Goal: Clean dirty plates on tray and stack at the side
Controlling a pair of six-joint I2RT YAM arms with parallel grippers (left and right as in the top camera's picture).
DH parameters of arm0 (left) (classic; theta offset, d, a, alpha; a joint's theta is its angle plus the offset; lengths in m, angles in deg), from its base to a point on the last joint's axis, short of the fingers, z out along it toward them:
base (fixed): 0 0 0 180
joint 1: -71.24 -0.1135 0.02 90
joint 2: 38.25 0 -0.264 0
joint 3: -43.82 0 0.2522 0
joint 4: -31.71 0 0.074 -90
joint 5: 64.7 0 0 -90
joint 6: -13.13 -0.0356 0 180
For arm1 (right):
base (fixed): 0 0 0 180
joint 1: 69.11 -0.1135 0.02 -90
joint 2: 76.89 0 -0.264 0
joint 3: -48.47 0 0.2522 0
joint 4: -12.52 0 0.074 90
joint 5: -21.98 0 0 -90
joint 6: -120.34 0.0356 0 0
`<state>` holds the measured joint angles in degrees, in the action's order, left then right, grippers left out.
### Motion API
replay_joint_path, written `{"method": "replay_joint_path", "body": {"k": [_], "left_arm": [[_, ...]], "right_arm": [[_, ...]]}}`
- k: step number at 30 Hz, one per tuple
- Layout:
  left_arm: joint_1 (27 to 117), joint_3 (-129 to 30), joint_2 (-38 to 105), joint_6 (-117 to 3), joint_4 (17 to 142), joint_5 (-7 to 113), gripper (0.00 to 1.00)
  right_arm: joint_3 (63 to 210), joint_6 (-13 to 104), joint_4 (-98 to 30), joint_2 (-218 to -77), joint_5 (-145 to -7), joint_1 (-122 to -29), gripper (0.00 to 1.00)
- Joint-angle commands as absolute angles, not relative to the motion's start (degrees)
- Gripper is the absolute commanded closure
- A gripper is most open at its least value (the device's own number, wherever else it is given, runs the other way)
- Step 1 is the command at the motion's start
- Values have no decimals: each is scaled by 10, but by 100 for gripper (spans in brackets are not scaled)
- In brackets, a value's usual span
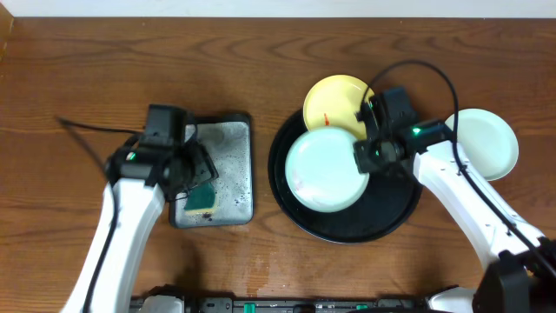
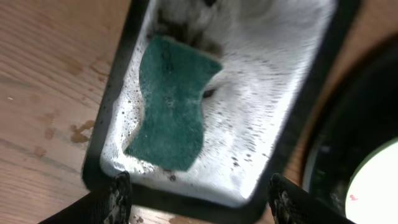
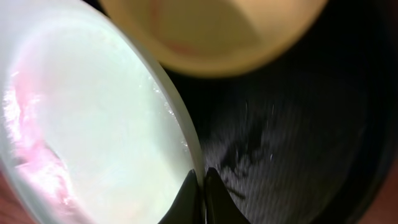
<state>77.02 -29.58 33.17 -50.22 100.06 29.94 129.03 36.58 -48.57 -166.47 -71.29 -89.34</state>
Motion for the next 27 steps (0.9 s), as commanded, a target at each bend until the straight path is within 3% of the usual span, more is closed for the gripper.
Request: {"method": "replay_joint_path", "body": {"k": [1, 3, 16, 17, 18, 27], "left_arm": [[768, -313, 265, -514, 1018, 305, 28], [768, -313, 223, -513, 1024, 305, 23], [768, -313, 114, -514, 1070, 305, 21], [768, -312, 114, -514, 1070, 305, 21], [768, -312, 116, -514, 1070, 305, 14], [768, -312, 122, -514, 1070, 305, 13]], "right_arm": [[1354, 345, -487, -1649, -691, -926, 99], [1383, 345, -477, -1649, -670, -949, 99], [1423, 319, -218, -1744, -587, -1115, 99], [1423, 302, -189, -1757, -572, -1125, 99], [1423, 284, -170, -1764, -566, -1132, 99], [1423, 115, -50, -1754, -421, -1212, 99]]}}
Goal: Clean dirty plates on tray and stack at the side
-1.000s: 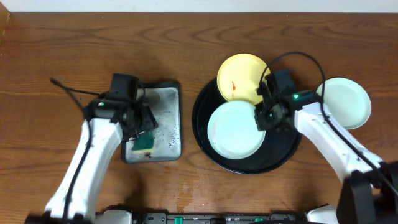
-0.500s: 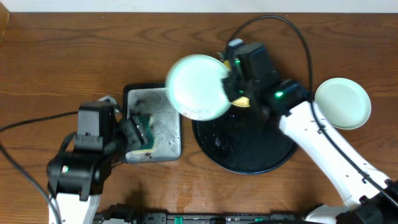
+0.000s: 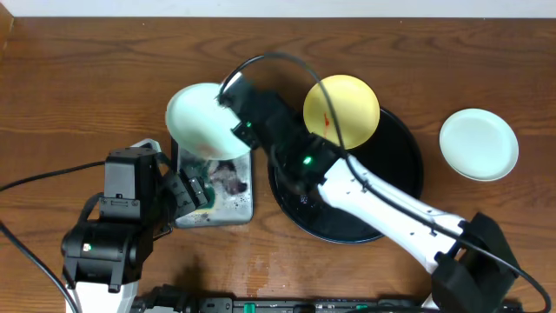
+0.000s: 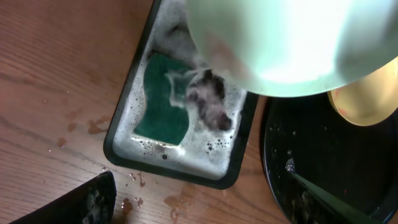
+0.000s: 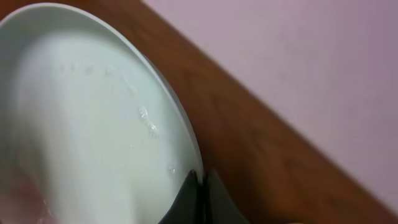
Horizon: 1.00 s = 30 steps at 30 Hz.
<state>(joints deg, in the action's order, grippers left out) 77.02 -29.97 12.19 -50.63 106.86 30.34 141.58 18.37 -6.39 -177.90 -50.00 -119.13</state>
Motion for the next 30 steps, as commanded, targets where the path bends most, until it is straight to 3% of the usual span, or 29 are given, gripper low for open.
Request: {"method": "replay_joint_path", "body": {"k": [1, 13, 30], "left_arm": [[768, -312, 122, -514, 1070, 305, 13], [768, -312, 122, -514, 1070, 305, 13], [768, -312, 122, -514, 1070, 305, 12]], "right_arm": [[1424, 105, -46, -1751, -407, -1218, 99], [1424, 58, -19, -1739, -308, -1252, 99], [1424, 54, -14, -1739, -308, -1255, 99]]}}
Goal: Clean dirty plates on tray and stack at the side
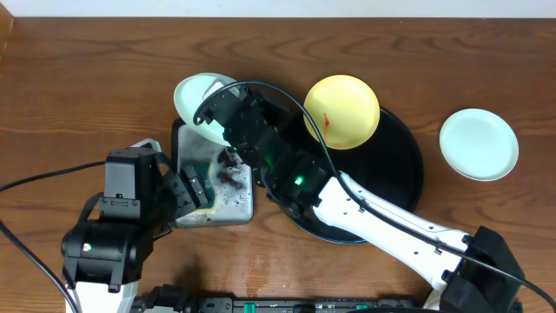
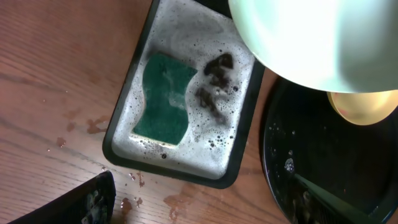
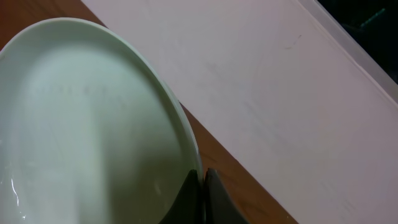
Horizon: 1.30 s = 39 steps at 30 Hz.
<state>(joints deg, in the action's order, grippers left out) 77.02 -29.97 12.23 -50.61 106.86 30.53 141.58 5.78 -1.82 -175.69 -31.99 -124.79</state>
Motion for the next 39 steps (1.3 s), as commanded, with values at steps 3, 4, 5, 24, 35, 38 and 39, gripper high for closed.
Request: {"method": "replay_joint_path", "body": {"k": [3, 4, 5, 24, 35, 38, 39], "left_arm": [[768, -312, 122, -514, 1070, 305, 12], [768, -312, 122, -514, 1070, 305, 12], [768, -312, 122, -514, 1070, 305, 12], [768, -312, 122, -514, 1070, 305, 12], [768, -312, 122, -514, 1070, 305, 12], [768, -312, 122, -514, 1070, 305, 12], [768, -312, 122, -514, 1070, 305, 12]], "right_arm": [[1424, 54, -14, -1739, -308, -1255, 99], [1424, 53, -14, -1739, -308, -1255, 99], [1424, 53, -13, -1739, -308, -1255, 99], [1424, -56, 24, -1738, -316, -1265, 99], [1424, -35, 49, -1739, -302, -1277, 99], [1424, -114, 43, -1739, -287, -1285, 99], [1424, -93, 61, -1739, -258, -1284, 99]]}}
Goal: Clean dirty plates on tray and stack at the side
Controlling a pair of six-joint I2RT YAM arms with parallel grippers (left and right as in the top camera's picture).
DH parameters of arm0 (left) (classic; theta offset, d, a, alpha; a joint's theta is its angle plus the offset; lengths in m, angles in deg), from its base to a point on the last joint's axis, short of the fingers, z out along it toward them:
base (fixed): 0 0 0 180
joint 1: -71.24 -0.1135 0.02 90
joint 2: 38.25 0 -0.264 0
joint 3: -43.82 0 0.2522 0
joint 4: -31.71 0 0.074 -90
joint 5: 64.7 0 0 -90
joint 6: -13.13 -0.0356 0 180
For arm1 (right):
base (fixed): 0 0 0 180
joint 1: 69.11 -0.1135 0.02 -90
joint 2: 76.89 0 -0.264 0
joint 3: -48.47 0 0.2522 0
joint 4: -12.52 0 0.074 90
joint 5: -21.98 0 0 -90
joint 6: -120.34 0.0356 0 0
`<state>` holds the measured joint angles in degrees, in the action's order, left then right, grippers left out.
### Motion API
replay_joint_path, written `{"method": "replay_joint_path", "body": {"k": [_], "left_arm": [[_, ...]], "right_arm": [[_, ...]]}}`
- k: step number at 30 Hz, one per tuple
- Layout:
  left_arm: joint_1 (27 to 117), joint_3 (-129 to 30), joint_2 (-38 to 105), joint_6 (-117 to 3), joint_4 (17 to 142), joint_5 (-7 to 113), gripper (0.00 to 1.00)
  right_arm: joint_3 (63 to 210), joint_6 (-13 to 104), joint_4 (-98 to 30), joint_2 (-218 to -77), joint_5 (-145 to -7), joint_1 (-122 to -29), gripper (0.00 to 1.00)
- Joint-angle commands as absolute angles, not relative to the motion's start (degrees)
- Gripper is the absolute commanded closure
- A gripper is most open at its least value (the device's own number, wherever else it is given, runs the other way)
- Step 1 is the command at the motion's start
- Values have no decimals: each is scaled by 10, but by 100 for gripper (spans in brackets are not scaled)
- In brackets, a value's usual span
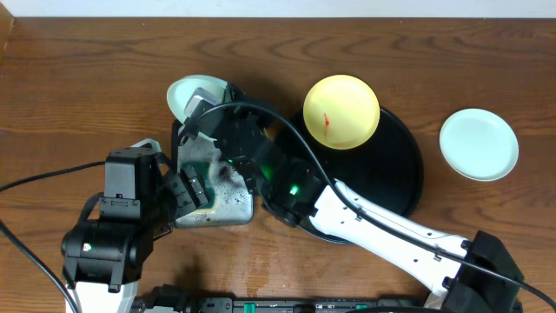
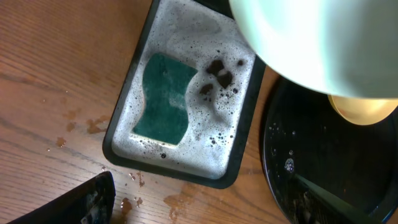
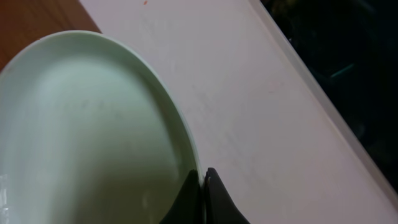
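Note:
My right gripper (image 3: 203, 186) is shut on the rim of a pale green plate (image 1: 193, 94), held tilted steeply over the far end of the soapy wash tray (image 1: 239, 209); the plate (image 2: 311, 43) fills the top of the left wrist view. A green sponge (image 2: 163, 98) lies in the foam with dark food bits (image 2: 219, 71) beside it. My left gripper (image 2: 199, 202) hangs open above the tray's near edge, holding nothing. A yellow plate (image 1: 340, 111) with a red smear rests on the black round tray (image 1: 400, 187).
A clean pale plate (image 1: 478, 143) sits on the table at the right. Water drops (image 2: 93, 127) spot the wood left of the wash tray. My right arm (image 1: 365, 217) stretches across the black tray.
The right gripper has tipped the pale green plate steeper and shifted it slightly left over the wash tray. The dark bits in the foam have drifted. The left gripper has not moved.
At first my right gripper gripped the pale green plate on the black tray, and my left gripper hovered low over the sponge. Then the plate was tilted over the wash tray, debris dropping into the foam, the left gripper drawn back. Now it is tipped steeper.

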<state>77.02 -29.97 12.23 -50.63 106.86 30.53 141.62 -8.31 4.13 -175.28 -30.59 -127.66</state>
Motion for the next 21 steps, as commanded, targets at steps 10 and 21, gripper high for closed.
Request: {"method": "replay_joint_path", "body": {"k": [10, 21], "left_arm": [[768, -312, 122, -514, 1070, 305, 12], [768, -312, 122, -514, 1070, 305, 12]], "right_arm": [[1424, -84, 52, -1739, -222, -1285, 99], [1424, -106, 41, -1742, -251, -1294, 99]]}}
